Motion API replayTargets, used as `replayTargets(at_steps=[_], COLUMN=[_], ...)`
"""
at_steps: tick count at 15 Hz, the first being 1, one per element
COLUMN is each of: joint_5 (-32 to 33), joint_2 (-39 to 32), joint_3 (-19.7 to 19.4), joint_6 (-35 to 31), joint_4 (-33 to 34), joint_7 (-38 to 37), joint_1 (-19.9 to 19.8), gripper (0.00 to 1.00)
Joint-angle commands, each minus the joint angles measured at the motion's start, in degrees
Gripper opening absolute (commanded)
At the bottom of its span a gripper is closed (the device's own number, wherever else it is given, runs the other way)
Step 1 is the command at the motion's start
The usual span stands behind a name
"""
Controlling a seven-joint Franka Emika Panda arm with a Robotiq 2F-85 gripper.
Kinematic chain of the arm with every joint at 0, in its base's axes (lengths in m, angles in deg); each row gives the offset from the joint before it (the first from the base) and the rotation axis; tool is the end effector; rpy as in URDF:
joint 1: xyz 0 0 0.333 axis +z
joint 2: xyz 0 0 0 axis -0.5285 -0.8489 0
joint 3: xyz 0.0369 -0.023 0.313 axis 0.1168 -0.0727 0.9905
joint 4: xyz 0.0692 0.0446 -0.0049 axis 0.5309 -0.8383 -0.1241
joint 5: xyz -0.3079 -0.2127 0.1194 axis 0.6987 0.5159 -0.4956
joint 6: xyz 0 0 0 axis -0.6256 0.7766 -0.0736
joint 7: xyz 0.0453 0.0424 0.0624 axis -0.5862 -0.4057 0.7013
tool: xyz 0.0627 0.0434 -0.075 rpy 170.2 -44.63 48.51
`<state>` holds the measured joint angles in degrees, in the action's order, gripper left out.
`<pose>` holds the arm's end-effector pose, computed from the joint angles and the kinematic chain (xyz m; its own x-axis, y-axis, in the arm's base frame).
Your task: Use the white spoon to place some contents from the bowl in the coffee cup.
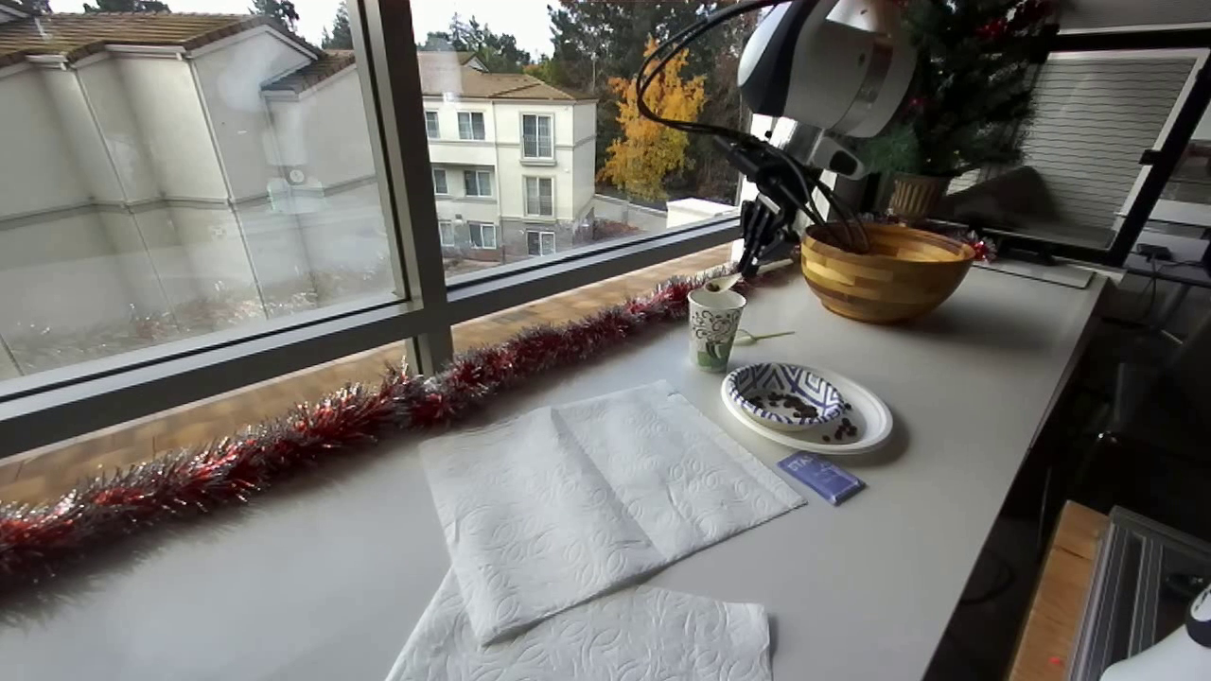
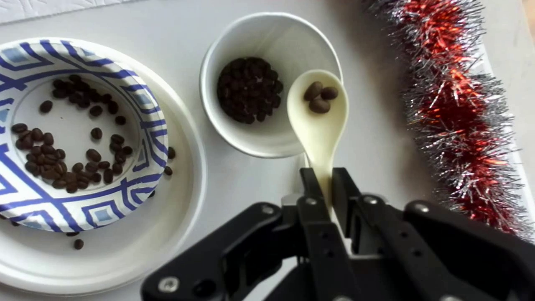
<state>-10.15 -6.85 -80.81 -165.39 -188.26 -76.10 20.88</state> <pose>0.5100 -0.2719 0.2958 -0.4487 -0.8844 -0.1288 -0.8545 0.4667 -0.2279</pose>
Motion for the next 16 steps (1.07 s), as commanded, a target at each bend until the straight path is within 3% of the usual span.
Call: replayTargets(at_steps=[1, 7, 13, 16], joint_5=[10.32, 29.77, 56.35, 69.56], joint_2=[-0.66, 2.03, 5.78, 7.48], joint_3=[-2.46, -9.84, -23.92, -28.92], joint_6=[-7.37, -12.20, -14.61, -14.32], joint_4=[-3.13, -9.31, -12.05, -11.29], joint_7=[-8.99, -21.96, -38.82, -48.14], joint_1=[4.49, 12.65, 24.80, 29.79], gripper=[0.03, 0.03, 0.03, 0.03])
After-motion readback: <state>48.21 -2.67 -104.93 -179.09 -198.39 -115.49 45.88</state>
